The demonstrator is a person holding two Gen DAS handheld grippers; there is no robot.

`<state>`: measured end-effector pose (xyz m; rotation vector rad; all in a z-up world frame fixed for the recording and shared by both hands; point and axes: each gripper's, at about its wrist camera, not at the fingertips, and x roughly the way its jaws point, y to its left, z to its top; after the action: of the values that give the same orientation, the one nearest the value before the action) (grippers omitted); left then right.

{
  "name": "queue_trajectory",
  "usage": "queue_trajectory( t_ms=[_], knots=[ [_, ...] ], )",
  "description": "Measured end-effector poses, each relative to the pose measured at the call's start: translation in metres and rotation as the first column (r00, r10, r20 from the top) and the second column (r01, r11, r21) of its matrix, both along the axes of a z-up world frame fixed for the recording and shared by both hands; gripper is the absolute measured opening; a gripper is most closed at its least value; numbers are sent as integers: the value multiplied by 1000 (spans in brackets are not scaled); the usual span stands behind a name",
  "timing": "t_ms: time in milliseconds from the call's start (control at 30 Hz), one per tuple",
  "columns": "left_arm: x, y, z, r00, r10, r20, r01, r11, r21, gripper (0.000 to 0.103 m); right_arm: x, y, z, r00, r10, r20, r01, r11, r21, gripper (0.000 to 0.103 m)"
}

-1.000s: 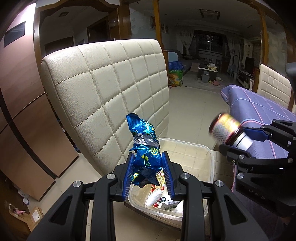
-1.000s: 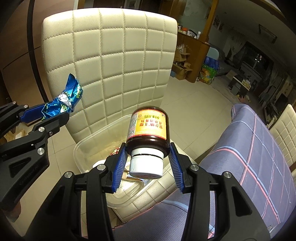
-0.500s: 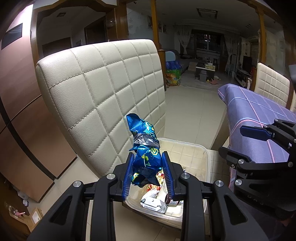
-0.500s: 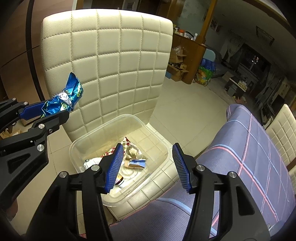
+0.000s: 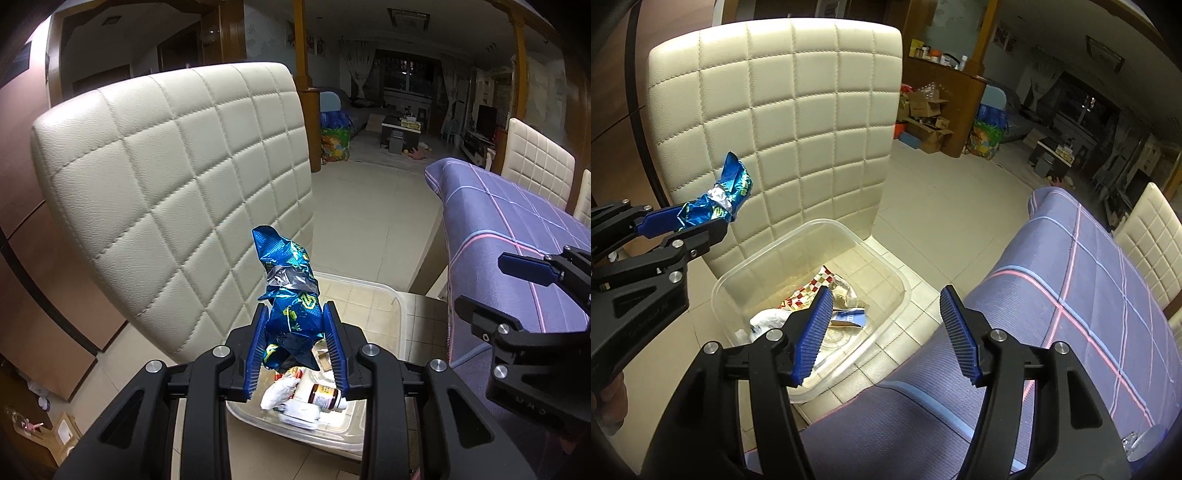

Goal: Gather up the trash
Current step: 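Open both tools to drop the wrapper and bottle into the bin, then move both tools back over the table toward the foil pack and cap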

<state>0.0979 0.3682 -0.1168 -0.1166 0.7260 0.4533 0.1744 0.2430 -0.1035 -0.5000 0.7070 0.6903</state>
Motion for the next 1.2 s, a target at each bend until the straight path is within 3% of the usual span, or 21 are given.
queue_trajectory(
  t_ms=[133, 267, 500, 900, 1200],
  knots=[
    [8, -2, -3, 1000, -2, -6, 2, 1000, 2, 36, 4, -4, -2, 1000, -11, 0, 11, 1000, 1, 62],
    [11, 6, -5, 999, 46, 4, -46, 998, -31, 76, 10, -8, -3, 1000, -30, -5, 30, 1000, 4, 64],
    [11, 19, -9, 997, 75, 7, -74, 992, -101, 78, 14, -14, -5, 999, -43, -14, 44, 999, 10, 64],
    [9, 5, -2, 999, 54, 0, -53, 996, -74, 78, 9, -22, 2, 999, -43, -8, 43, 999, 30, 64],
    [23, -29, 12, 1000, -13, 3, 13, 999, -36, 78, 17, -59, 11, 994, -105, -8, 106, 993, 60, 64]
  ],
)
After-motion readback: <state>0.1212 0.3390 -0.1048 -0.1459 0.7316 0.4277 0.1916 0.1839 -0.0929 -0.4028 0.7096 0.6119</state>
